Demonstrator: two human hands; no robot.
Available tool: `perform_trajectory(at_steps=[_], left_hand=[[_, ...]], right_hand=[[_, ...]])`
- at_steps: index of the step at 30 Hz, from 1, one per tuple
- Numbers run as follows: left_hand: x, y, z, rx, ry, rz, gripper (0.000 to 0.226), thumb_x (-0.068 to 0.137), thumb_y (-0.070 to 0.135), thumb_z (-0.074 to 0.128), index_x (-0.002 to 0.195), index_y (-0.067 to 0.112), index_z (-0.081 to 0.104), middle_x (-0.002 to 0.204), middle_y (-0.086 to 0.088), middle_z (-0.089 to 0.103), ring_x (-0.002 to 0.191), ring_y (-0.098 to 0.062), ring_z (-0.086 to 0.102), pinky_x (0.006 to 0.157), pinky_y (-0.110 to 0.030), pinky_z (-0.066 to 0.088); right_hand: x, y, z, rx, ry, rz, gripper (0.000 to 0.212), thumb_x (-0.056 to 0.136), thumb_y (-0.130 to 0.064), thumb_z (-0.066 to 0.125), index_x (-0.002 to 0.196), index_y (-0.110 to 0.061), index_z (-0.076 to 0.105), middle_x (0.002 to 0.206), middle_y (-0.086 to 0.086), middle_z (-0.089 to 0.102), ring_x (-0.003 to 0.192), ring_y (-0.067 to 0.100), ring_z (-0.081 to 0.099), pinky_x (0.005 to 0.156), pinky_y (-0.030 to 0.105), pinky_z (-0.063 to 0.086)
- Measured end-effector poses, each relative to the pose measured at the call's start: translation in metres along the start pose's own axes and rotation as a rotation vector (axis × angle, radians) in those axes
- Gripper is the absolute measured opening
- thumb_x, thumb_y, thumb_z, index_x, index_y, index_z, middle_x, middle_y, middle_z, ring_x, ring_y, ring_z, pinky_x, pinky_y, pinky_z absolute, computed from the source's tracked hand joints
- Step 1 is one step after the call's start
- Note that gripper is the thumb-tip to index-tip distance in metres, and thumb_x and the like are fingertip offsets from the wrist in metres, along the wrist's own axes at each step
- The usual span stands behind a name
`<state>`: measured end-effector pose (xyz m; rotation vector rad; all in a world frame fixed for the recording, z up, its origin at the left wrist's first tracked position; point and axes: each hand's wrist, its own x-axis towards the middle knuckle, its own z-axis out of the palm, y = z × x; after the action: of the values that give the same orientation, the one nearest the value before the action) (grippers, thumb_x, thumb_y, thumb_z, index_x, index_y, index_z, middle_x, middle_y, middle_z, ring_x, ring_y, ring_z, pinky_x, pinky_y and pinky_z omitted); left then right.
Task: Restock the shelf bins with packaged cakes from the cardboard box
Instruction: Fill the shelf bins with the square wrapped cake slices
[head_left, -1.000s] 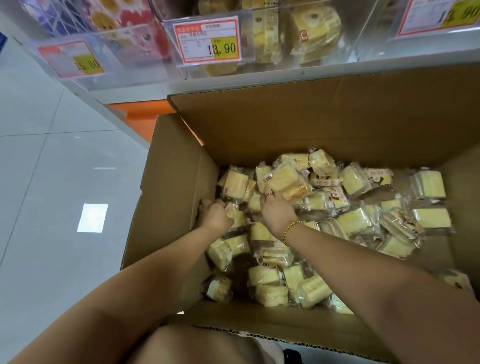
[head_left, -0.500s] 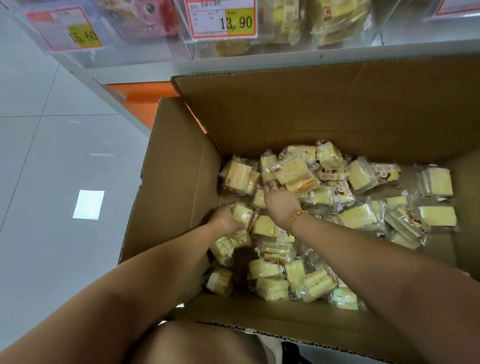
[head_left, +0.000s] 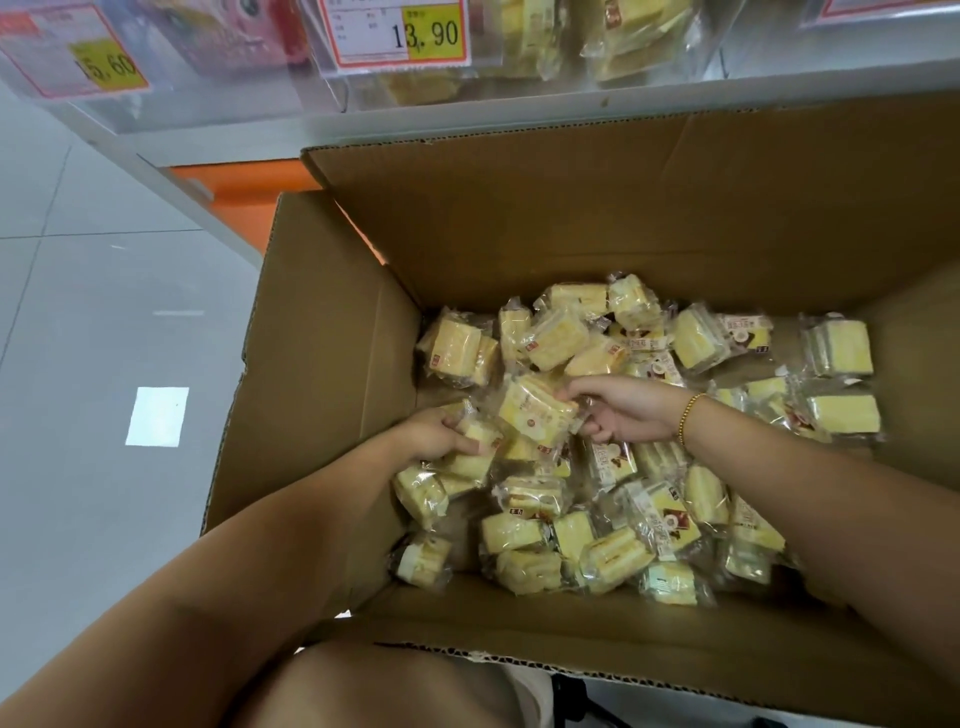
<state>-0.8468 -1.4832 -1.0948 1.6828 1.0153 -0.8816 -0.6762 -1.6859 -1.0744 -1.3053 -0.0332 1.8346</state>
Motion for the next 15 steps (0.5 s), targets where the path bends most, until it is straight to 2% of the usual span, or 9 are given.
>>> perform_trajectory(at_steps=[3,6,7,9,11,12,13,15], left_hand=[[0.0,0.002,-0.002,-0.152,-0.007,-0.01,0.062,0.076,0.035,0.079,0.123,0.007,0.051,0.109,-0.001,0.059,0.095,-0.013,0.058,0.08,-0.024,0.051],[0.0,0.005,0.0,-0.251,-0.037,-0.011,0.042,0.081,0.029,0.076,0.11,0.008,0.054,0.087,-0.001,0.063,0.075,-0.011,0.056,0.072,-0.022,0.05],[-0.001,0.005,0.002,-0.246,-0.038,-0.018,0.041,0.082,0.028,0.075,0.11,0.007,0.056,0.087,-0.002,0.063,0.076,-0.013,0.055,0.074,-0.023,0.049],[-0.002,0.005,0.003,-0.216,-0.039,-0.036,0.04,0.083,0.029,0.074,0.111,0.006,0.057,0.091,-0.006,0.061,0.081,-0.016,0.052,0.073,-0.023,0.048],[-0.002,0.003,0.002,-0.211,-0.04,-0.051,0.033,0.083,0.029,0.074,0.104,0.009,0.057,0.092,-0.006,0.059,0.083,-0.017,0.048,0.068,-0.022,0.044],[-0.002,0.004,0.0,-0.22,-0.04,-0.054,0.03,0.083,0.027,0.074,0.1,0.01,0.057,0.093,-0.007,0.059,0.083,-0.017,0.048,0.068,-0.022,0.043],[-0.004,0.005,-0.002,-0.236,-0.045,-0.054,0.027,0.083,0.025,0.074,0.097,0.009,0.058,0.091,-0.008,0.059,0.082,-0.018,0.05,0.068,-0.023,0.044],[-0.007,0.008,-0.006,-0.258,-0.05,-0.04,0.024,0.082,0.021,0.075,0.093,0.008,0.058,0.083,-0.008,0.059,0.07,-0.014,0.053,0.065,-0.023,0.046]], right_hand=[[0.001,0.021,-0.008,0.082,-0.05,0.082,0.016,0.089,-0.023,0.055,0.1,-0.011,0.053,0.08,0.003,0.056,0.06,0.011,0.044,0.052,0.018,0.037],[0.006,0.035,-0.007,0.053,0.047,0.15,0.022,0.095,-0.022,0.051,0.113,-0.009,0.053,0.078,0.003,0.061,0.071,0.016,0.052,0.064,0.023,0.043],[0.008,0.036,-0.007,0.062,0.096,0.155,0.03,0.097,-0.024,0.05,0.124,-0.01,0.049,0.085,0.006,0.063,0.078,0.019,0.056,0.069,0.026,0.046],[0.01,0.039,-0.006,0.058,0.147,0.149,0.055,0.095,-0.037,0.053,0.144,-0.018,0.034,0.122,0.014,0.054,0.098,0.027,0.061,0.083,0.031,0.052],[0.008,0.036,-0.003,-0.156,0.165,0.139,0.074,0.085,-0.051,0.062,0.146,-0.021,0.034,0.14,0.01,0.044,0.113,0.027,0.059,0.094,0.034,0.05],[0.006,0.036,0.001,-0.324,0.199,0.125,0.078,0.078,-0.054,0.068,0.142,-0.017,0.042,0.141,0.005,0.046,0.116,0.023,0.057,0.098,0.034,0.049],[0.006,0.035,0.002,-0.473,0.241,0.102,0.073,0.073,-0.052,0.073,0.132,-0.015,0.052,0.141,0.0,0.048,0.118,0.02,0.055,0.101,0.034,0.047],[0.004,0.033,0.003,-0.574,0.29,0.07,0.041,0.072,-0.042,0.079,0.1,-0.017,0.065,0.134,-0.008,0.05,0.117,0.015,0.055,0.098,0.029,0.046]])
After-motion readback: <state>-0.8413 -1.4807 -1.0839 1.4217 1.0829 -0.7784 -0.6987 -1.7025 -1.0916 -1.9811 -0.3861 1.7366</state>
